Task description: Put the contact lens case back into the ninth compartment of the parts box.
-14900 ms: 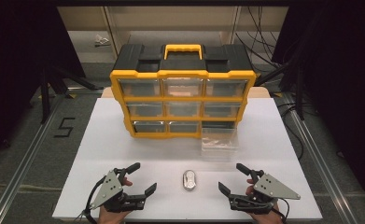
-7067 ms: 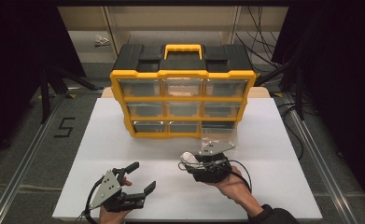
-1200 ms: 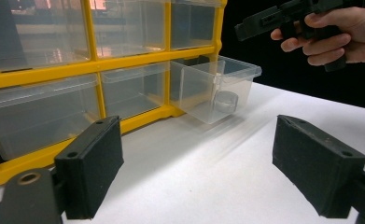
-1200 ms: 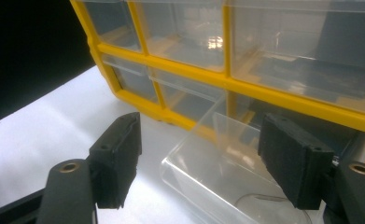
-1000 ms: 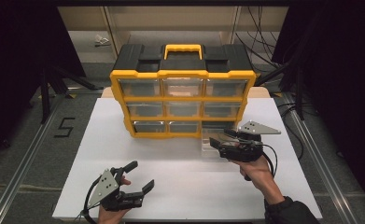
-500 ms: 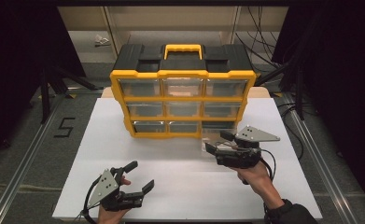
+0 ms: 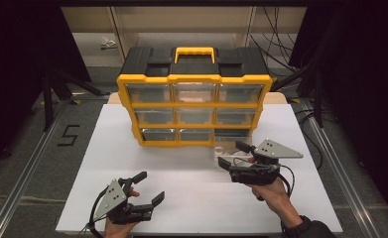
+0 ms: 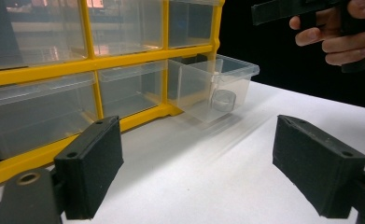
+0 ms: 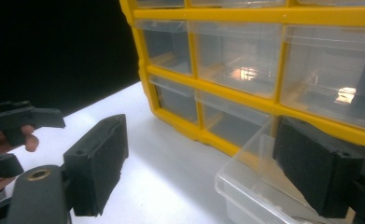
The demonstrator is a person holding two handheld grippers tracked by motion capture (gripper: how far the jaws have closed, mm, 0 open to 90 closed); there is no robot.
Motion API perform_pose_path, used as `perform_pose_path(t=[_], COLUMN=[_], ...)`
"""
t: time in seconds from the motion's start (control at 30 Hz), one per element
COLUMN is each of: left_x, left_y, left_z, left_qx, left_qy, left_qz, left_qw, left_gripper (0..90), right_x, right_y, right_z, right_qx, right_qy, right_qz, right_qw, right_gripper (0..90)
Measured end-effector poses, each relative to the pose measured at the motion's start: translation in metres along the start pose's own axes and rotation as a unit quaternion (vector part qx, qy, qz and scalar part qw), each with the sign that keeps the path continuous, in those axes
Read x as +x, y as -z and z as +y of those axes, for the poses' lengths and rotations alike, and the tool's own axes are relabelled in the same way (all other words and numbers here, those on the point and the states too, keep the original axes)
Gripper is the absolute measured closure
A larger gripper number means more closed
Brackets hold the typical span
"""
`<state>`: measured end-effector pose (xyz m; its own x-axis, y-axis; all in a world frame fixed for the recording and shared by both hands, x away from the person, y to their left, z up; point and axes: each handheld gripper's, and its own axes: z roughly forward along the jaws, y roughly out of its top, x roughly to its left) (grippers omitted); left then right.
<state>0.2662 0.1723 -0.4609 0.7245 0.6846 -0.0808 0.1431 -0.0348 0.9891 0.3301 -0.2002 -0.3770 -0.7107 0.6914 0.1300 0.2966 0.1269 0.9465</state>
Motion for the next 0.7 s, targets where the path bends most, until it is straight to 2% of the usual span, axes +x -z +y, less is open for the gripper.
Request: perform_pose_path(t=[0.27,0.47,0.7], left_x=[0.0,0.0,0.0], left_y=[0.0,0.0,0.0], left_z=[0.0,0.0,0.0], left_qx=[0.0,0.0,-0.001], left_qy=[0.0,0.002,0.004], left_qz=[-0.001,-0.002,-0.002], left_qw=[1.0,1.0,1.0], left_gripper=[15.6,15.6,15.6], right_x=[0.007,0.012,0.013], right_y=[0.006,0.009,0.012], right_z=[-0.008,-0.016,-0.024], right_qx=[-0.021,-0.031,-0.037], right_qy=[0.005,0.013,0.011], right_qz=[0.007,0.01,0.01], right_qw=[0.9997,0.9994,0.9992], right_gripper=[16.4,16.1,16.1])
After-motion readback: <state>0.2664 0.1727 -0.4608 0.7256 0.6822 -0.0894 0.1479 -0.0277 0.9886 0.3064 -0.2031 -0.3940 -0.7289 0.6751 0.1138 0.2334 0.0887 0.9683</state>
